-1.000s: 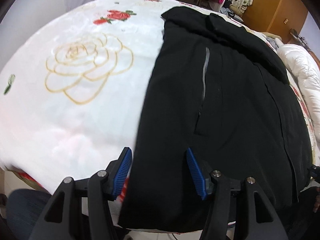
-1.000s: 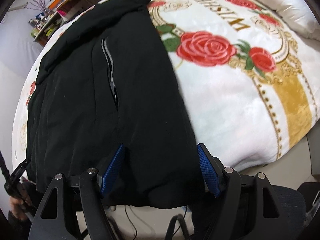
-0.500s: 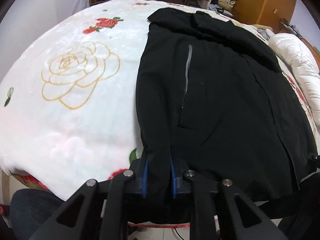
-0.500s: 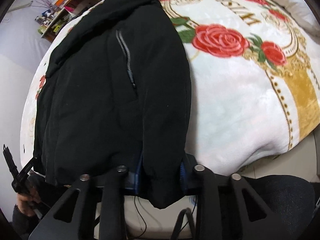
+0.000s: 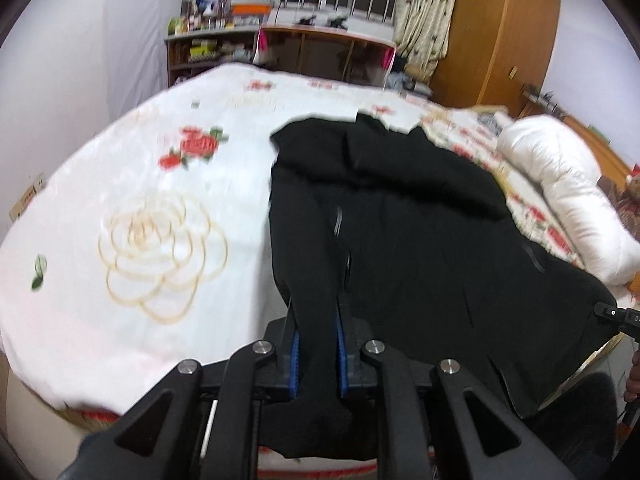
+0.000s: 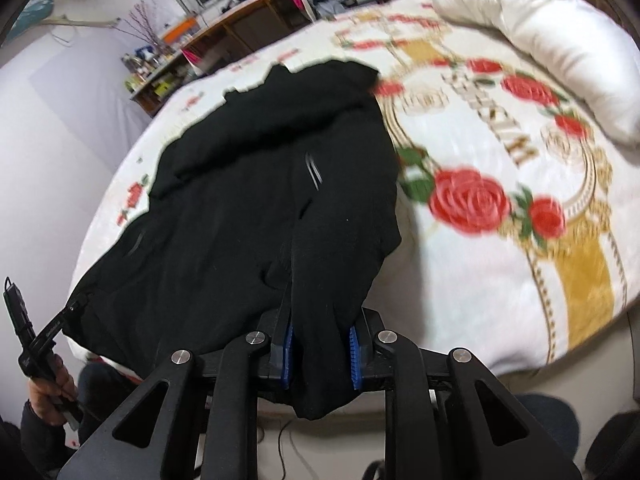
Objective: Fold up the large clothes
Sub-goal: 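Grasp the hem with both tools and lift it toward the collar, then carry the held hem over the coat toward the collar with both tools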
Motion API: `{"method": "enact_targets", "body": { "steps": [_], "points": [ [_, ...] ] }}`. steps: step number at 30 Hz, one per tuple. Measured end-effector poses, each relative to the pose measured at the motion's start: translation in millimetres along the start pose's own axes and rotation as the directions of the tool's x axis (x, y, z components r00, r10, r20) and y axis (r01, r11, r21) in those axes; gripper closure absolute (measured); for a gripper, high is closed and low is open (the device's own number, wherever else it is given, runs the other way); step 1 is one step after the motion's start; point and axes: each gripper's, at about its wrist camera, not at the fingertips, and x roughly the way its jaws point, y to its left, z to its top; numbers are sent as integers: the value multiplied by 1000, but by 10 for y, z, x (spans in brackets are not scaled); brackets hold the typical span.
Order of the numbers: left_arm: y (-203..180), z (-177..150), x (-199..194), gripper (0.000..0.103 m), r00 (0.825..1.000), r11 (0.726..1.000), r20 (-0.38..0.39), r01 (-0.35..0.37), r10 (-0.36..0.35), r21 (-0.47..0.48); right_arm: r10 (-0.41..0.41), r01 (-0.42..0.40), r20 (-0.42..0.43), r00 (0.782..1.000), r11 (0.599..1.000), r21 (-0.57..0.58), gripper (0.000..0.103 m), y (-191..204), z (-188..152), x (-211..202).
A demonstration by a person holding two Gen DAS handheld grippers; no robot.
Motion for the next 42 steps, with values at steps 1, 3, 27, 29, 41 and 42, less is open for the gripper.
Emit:
{"method": "enact_targets", "body": {
  "steps": [1,3,27,29,41,42],
  "points": [
    [4,74,-31,89,1000,1000,17,3,-3,-1,4,-4,13,1000,1000,-2,82,94,71,21],
    [34,242,-84,89,999,1000,52,13,-12,-14,12,-12,46,999,1000,-9,82,134,193,-51],
    [-54,2151,832,89,979,996,202,34,-18,-77,31,-29,230,973,999,-16,83,527,2350,389],
    [-57,2273,1030,89,983,996,185,25,-9,-83,24,-21,223,975,1000,-14,83,536,2505,541],
    [-63,2673,2396,88,999,995,34,-20,23,-99,-38,37,109,993,999,17,80,424,3157,1713],
    [-63,2684,2527,87,999,995,20,-25,27,-97,-43,41,100,994,999,22,79,395,3189,1841]
  ]
}}
